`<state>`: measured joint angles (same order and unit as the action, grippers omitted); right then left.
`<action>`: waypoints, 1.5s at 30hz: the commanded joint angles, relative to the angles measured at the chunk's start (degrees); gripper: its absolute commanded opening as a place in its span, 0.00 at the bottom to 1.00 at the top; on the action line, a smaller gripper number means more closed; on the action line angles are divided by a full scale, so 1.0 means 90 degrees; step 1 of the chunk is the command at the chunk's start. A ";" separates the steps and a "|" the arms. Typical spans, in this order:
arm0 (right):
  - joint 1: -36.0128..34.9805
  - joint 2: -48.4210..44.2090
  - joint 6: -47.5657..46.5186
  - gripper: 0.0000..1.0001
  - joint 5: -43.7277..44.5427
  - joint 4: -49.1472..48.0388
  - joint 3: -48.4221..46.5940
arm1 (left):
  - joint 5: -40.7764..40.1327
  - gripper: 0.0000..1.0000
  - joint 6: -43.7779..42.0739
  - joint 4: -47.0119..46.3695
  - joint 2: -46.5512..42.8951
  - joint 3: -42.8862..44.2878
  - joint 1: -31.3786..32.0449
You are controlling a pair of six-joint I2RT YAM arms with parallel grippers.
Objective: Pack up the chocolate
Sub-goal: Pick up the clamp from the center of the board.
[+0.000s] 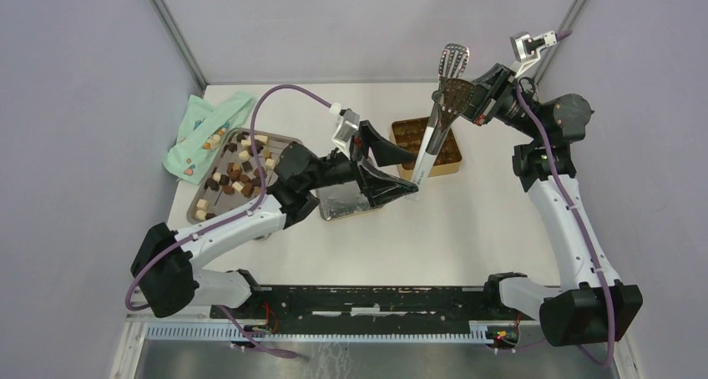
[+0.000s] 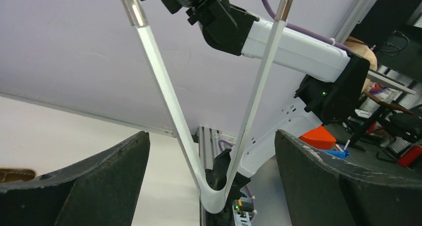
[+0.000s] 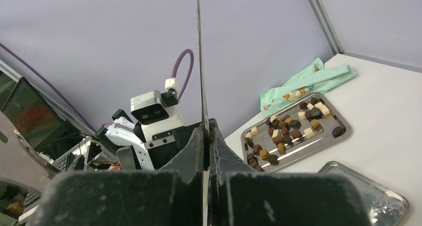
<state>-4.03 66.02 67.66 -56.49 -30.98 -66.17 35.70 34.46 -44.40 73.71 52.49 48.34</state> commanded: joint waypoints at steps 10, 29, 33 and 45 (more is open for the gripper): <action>-0.0194 -0.0158 0.0109 0.00 0.0178 -0.0093 0.0062 | -0.0441 0.99 -0.0002 -0.1758 0.0747 0.0352 0.0576; -0.0307 -0.0230 0.0354 0.00 0.0429 0.0151 0.0266 | -0.1197 0.91 0.1043 -0.3867 0.1520 0.0497 0.0743; -0.0316 -0.0273 0.0318 0.00 0.0428 0.0190 0.0294 | -0.1334 0.91 0.1261 -0.4071 0.1673 0.0649 0.0757; -0.0318 -0.0196 0.0246 0.00 0.0427 0.0142 0.0134 | -0.1509 0.84 0.1497 -0.3951 0.1663 0.0692 0.0771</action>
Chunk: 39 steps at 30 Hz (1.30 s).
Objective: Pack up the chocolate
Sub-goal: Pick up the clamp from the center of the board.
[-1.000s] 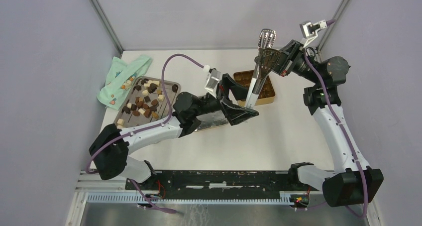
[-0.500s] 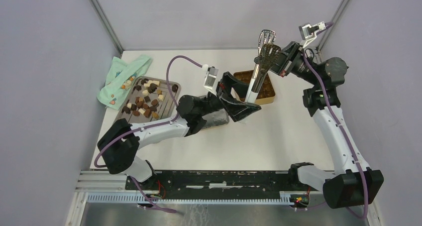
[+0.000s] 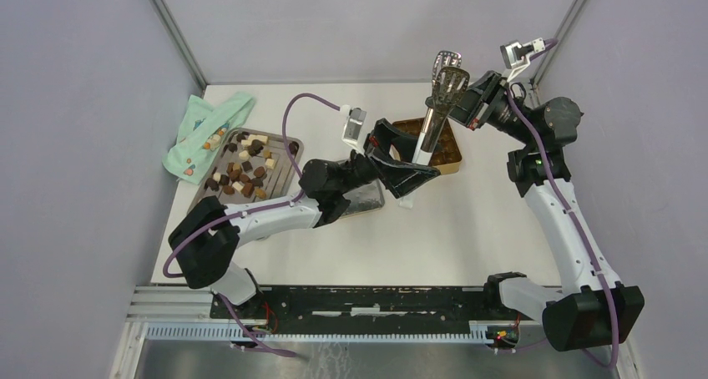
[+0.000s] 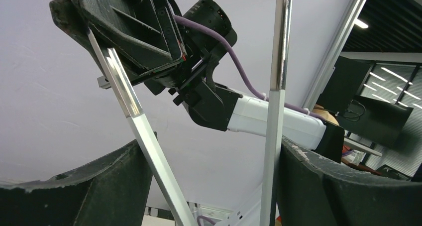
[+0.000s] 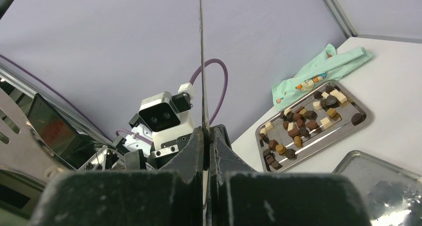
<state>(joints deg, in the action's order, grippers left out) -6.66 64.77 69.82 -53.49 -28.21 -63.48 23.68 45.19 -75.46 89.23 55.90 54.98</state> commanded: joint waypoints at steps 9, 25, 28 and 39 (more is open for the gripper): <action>-0.0024 -0.0039 -0.0023 0.00 0.0095 -0.0157 -0.0193 | -0.0263 0.89 0.0467 -0.0626 -0.0087 0.0262 0.0033; -0.0031 -0.0029 -0.0062 0.00 0.0086 -0.0118 -0.0190 | -0.0386 0.79 0.0535 -0.0732 -0.0093 0.0225 0.0025; -0.0024 -0.0034 -0.0081 0.00 0.0094 -0.0108 -0.0193 | -0.0395 0.75 0.0554 -0.0739 -0.0100 0.0215 0.0034; -0.0026 -0.0056 -0.0179 0.13 0.0085 -0.0117 -0.0220 | -0.0619 0.67 0.0646 -0.0796 -0.0139 0.0081 0.0016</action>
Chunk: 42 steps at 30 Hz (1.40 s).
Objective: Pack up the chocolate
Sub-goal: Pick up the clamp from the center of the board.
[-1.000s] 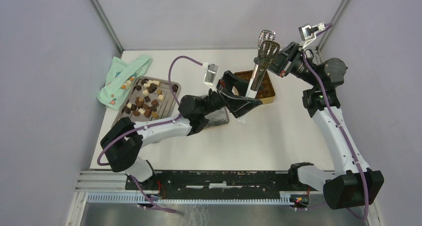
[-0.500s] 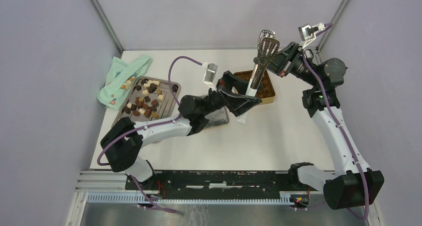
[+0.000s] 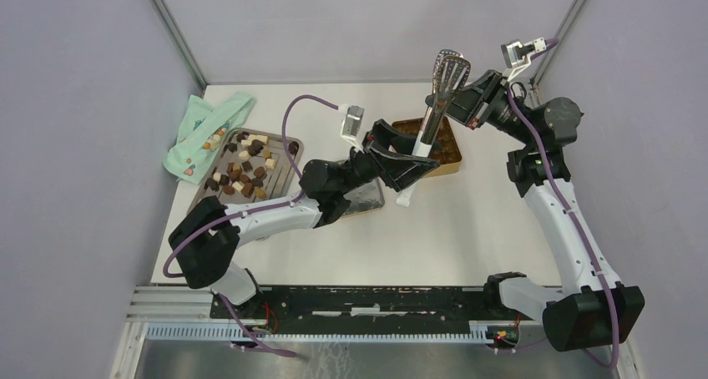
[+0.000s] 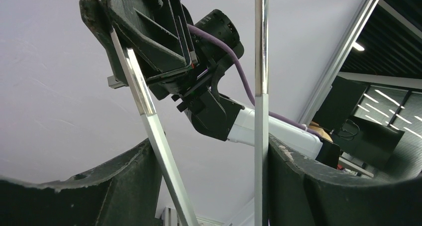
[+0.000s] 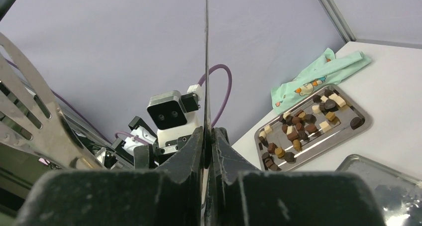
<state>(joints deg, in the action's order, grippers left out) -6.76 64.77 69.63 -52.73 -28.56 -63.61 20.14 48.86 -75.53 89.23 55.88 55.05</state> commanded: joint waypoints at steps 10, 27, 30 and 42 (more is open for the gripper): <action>0.0020 -0.0107 -0.0195 0.03 0.0039 -0.0143 -0.0234 | -0.0274 0.73 0.0184 -0.0606 -0.0240 0.0045 0.0000; 0.0045 -0.0171 -0.0225 0.00 0.0078 -0.0148 -0.0150 | -0.0546 0.77 -0.0195 -0.0040 -0.0422 -0.0009 0.0016; 0.0044 -0.0185 -0.0226 0.03 0.0068 -0.0140 -0.0126 | -0.0558 0.73 -0.0190 -0.0067 -0.0417 -0.0007 0.0014; 0.0368 -0.0335 -0.0351 0.49 -0.0442 -0.1118 0.0196 | -0.0783 0.64 0.0434 0.0238 -0.0793 -0.0343 -0.0376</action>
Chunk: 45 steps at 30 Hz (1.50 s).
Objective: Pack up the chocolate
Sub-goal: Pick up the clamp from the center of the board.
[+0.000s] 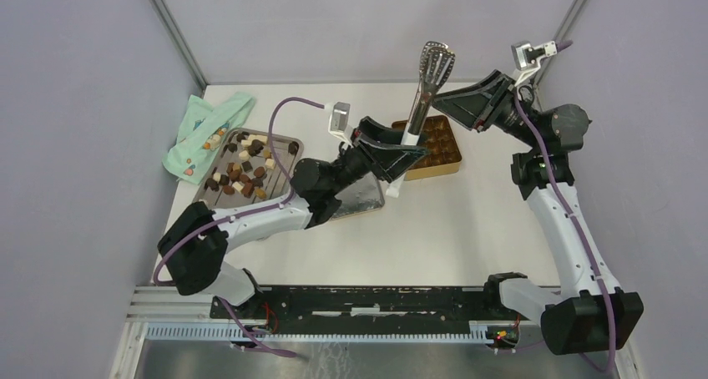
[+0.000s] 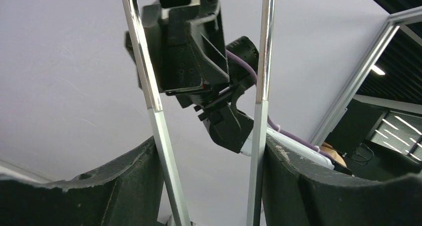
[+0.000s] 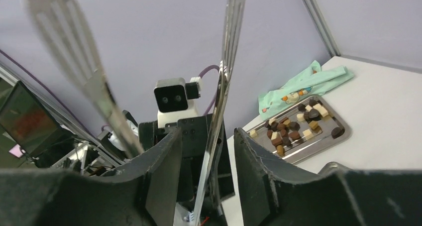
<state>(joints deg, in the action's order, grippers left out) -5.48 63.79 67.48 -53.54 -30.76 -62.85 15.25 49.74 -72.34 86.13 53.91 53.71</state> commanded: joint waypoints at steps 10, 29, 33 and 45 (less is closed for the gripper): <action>0.0768 -0.0433 -0.0911 0.92 -0.1117 -0.1069 0.0205 | -0.0167 0.55 0.0078 0.1600 -0.1072 -0.0186 -0.0517; -0.0226 -0.0246 -0.1188 0.98 -0.0240 0.0575 0.0182 | 0.0139 0.48 0.0314 0.0967 -0.0178 0.0589 -0.0215; -0.0293 -0.0141 -0.0978 0.98 -0.0101 0.0448 0.0156 | 0.0109 0.48 0.0294 0.0957 -0.0130 0.0637 -0.0191; -0.0484 0.0042 -0.0119 0.70 0.0040 -0.0613 0.0287 | 0.0082 0.48 0.0341 0.0949 0.0037 0.0680 -0.0165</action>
<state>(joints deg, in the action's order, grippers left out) -9.30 63.96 63.72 -54.59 -31.27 -59.42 16.56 51.57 -59.77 86.30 57.49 51.90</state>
